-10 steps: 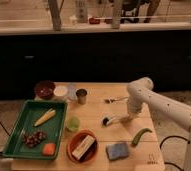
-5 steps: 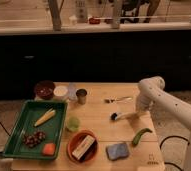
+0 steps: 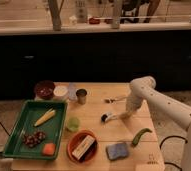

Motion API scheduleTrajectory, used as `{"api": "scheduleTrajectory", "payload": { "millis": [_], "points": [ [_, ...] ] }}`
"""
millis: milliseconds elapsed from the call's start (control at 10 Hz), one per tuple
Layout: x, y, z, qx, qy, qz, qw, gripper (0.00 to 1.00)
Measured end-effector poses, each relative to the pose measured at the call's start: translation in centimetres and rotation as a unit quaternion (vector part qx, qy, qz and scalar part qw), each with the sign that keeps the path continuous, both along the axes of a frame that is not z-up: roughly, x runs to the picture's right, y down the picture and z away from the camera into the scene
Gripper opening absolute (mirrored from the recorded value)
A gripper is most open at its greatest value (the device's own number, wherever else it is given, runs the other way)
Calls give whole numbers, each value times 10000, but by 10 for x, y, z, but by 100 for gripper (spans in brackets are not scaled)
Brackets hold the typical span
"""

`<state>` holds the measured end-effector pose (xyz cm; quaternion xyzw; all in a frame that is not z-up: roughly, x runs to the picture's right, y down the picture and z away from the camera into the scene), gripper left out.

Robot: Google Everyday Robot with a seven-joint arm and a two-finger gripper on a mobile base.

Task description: Wipe table surface with brush

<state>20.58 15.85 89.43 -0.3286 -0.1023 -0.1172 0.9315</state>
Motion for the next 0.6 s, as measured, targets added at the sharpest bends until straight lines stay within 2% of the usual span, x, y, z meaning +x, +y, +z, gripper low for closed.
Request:
{"api": "scheduleTrajectory", "payload": {
  "millis": [100, 300, 500, 600],
  "points": [
    [-23, 3, -5, -9, -164, -113, 9998, 2],
    [-43, 8, -13, -34, -325, -265, 9991, 2],
    [-48, 10, -20, -35, -405, -408, 9983, 2],
    [-41, 10, -24, -42, -395, -482, 9980, 2]
  ]
}}
